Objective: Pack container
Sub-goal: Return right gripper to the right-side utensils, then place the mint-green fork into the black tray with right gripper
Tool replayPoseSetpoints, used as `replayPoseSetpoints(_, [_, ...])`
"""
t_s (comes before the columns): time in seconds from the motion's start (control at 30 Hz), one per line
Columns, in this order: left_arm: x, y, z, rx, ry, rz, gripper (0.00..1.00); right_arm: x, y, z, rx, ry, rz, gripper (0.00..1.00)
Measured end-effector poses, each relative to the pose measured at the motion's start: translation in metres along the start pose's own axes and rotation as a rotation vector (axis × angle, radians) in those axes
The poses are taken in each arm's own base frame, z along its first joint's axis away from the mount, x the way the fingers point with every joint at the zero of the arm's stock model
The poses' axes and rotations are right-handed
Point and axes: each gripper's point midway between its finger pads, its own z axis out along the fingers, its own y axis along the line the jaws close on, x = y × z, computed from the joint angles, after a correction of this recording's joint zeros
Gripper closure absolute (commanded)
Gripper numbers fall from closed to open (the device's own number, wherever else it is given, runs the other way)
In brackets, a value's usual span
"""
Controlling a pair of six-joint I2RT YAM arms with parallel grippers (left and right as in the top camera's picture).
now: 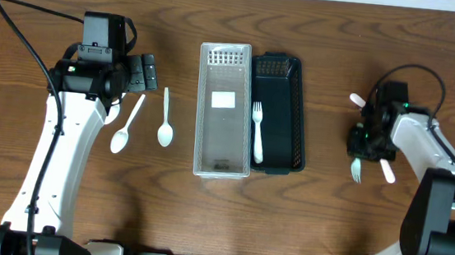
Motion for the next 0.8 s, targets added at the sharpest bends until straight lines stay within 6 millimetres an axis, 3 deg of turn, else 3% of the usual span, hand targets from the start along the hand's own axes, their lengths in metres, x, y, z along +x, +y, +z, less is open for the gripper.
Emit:
replayPoseSetpoints(0.1, [0.000,0.000,0.000,0.000,0.000,0.000,0.02,-0.029,0.036,-0.043,-0.088,-0.124,-0.045,0.99])
replayPoseSetpoints(0.2, [0.000,0.000,0.000,0.000,0.000,0.000,0.02,-0.048,0.092,-0.099,-0.188,-0.294,-0.143,0.99])
replayPoseSetpoints(0.27, [0.000,0.000,0.000,0.000,0.000,0.000,0.02,-0.048,0.131,-0.128,-0.258,-0.381,-0.210,0.99])
replayPoseSetpoints(0.33, [0.000,0.000,0.000,0.000,0.000,0.000,0.02,-0.039,0.159,-0.140,-0.310,-0.403,-0.254,0.99])
replayPoseSetpoints(0.43, [0.000,0.000,0.000,0.000,0.000,0.000,0.02,-0.021,0.189,-0.132,-0.339,-0.356,-0.279,0.99])
replayPoseSetpoints(0.53, [0.000,0.000,0.000,0.000,0.000,0.000,0.02,-0.006,0.203,-0.103,-0.314,-0.275,-0.270,0.98])
replayPoseSetpoints(0.63, [0.000,0.000,0.000,0.000,0.000,0.000,0.02,0.006,0.209,-0.063,-0.258,-0.186,-0.261,0.58])
replayPoseSetpoints(0.7, [0.000,0.000,0.000,0.000,-0.001,0.000,0.02,0.011,0.208,-0.043,-0.226,-0.143,-0.263,0.52])
replayPoseSetpoints(0.8, [0.000,0.000,0.000,0.000,0.000,0.000,0.02,0.010,0.202,-0.038,-0.201,-0.132,-0.271,0.35])
